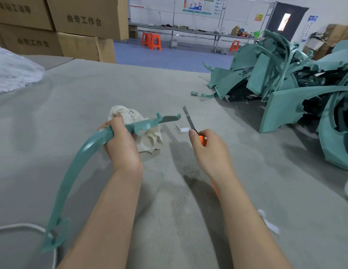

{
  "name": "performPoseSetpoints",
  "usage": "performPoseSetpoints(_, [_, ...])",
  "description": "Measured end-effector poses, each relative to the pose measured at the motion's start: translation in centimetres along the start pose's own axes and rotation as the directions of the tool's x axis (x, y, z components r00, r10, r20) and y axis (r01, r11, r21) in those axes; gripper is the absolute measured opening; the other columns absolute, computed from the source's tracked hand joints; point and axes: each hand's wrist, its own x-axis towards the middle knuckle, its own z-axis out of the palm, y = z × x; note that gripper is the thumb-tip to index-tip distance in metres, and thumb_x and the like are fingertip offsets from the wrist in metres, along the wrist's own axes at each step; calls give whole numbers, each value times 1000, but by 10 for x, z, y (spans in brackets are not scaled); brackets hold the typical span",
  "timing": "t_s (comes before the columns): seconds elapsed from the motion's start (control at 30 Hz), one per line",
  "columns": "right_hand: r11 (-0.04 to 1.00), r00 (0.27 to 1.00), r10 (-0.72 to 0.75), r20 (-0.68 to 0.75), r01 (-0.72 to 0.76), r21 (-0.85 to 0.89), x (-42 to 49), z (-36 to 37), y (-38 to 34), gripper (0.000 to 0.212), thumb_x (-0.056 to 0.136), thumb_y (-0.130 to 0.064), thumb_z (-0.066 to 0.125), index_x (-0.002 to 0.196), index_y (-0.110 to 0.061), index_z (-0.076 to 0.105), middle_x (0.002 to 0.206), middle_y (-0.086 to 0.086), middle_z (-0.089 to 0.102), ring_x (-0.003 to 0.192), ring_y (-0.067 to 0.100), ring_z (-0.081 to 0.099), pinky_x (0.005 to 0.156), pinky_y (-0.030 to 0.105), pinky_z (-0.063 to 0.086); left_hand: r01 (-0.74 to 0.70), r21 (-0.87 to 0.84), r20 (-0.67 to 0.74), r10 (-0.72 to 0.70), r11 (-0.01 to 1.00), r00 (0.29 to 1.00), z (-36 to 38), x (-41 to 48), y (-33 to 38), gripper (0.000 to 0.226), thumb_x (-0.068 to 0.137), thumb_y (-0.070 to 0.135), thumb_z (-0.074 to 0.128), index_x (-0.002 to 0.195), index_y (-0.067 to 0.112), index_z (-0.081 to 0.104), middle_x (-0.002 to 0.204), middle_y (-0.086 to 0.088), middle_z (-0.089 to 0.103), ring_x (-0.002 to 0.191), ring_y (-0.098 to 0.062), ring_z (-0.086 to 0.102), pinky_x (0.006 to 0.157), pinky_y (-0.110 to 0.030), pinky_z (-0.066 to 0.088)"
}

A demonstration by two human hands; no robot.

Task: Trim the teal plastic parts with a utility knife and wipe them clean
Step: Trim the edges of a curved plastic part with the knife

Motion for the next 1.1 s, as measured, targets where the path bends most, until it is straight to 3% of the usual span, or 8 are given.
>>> performPoseSetpoints(0.13, [994, 998, -64, 3, 63, 94, -2, -3, -3, 19, 92, -43, 59, 92, -24, 56, 74, -10, 57, 63, 1, 54, 53, 9, 38, 24, -63, 18, -23, 998, 1000, 1, -1, 2, 6, 90, 12, 50, 84, 13, 49, 78, 5, 56, 59, 0, 59, 66, -22, 54])
performPoseSetpoints(0.3, [835, 993, -101, 61, 52, 548, -5, -14, -15, 14, 99, -30, 51, 98, -26, 65, 67, -9, 60, 54, 10, 54, 53, 22, 47, 114, -159, 101, -98, 981, 990, -1, -3, 5, 11, 87, 10, 50, 76, 11, 51, 99, -6, 52, 87, -13, 59, 85, -35, 57])
performPoseSetpoints(0.5, [476, 923, -32, 384, -324, 818, -8, -24, -24, 41, 103, -40, 37, 90, -8, 59, 58, 7, 58, 38, 16, 44, 40, 20, 38, 208, -197, 195, -170, 958, 966, -3, -5, 6, 16, 92, 14, 44, 78, 13, 50, 90, -2, 56, 94, -16, 58, 81, -31, 57])
performPoseSetpoints(0.67, [396, 812, -121, 571, -488, 778, -14, -22, -28, 47, 102, -44, 37, 80, -8, 57, 58, 7, 55, 34, 13, 43, 34, 19, 36, 265, -226, 220, -216, 937, 951, -4, -5, 7, 13, 92, 15, 43, 81, 13, 48, 87, -4, 57, 96, -20, 60, 82, -34, 58])
performPoseSetpoints(0.77, [484, 858, -75, 508, -414, 771, -14, -19, -29, 48, 102, -47, 36, 83, -9, 60, 58, 5, 55, 37, 14, 45, 38, 21, 38, 261, -208, 213, -217, 943, 953, -3, -4, 6, 12, 92, 15, 44, 81, 12, 48, 89, -4, 56, 98, -19, 60, 82, -34, 58])
performPoseSetpoints(0.87, [747, 988, 20, 156, -118, 655, -13, -11, -27, 46, 104, -45, 30, 94, -14, 62, 58, -1, 54, 47, 14, 48, 47, 24, 42, 238, -191, 186, -203, 952, 961, -5, -3, 5, 10, 93, 15, 44, 86, 11, 50, 86, -2, 58, 94, -18, 61, 79, -32, 58])
performPoseSetpoints(1.0, [913, 991, -107, -85, 131, 386, -13, -1, -24, 31, 104, -35, 32, 100, -22, 59, 69, -10, 52, 67, 13, 50, 70, 35, 44, 177, -177, 159, -149, 968, 976, -4, -2, 3, 14, 93, 15, 44, 81, 13, 50, 88, -1, 58, 91, -14, 60, 81, -32, 57])
performPoseSetpoints(1.1, [943, 977, -197, -78, 210, 258, -14, 2, -23, 21, 103, -35, 38, 98, -26, 57, 72, -12, 56, 74, 7, 54, 67, 17, 40, 136, -172, 127, -115, 976, 985, -3, -4, 3, 20, 93, 13, 44, 75, 13, 52, 88, -1, 57, 88, -13, 60, 85, -33, 57])
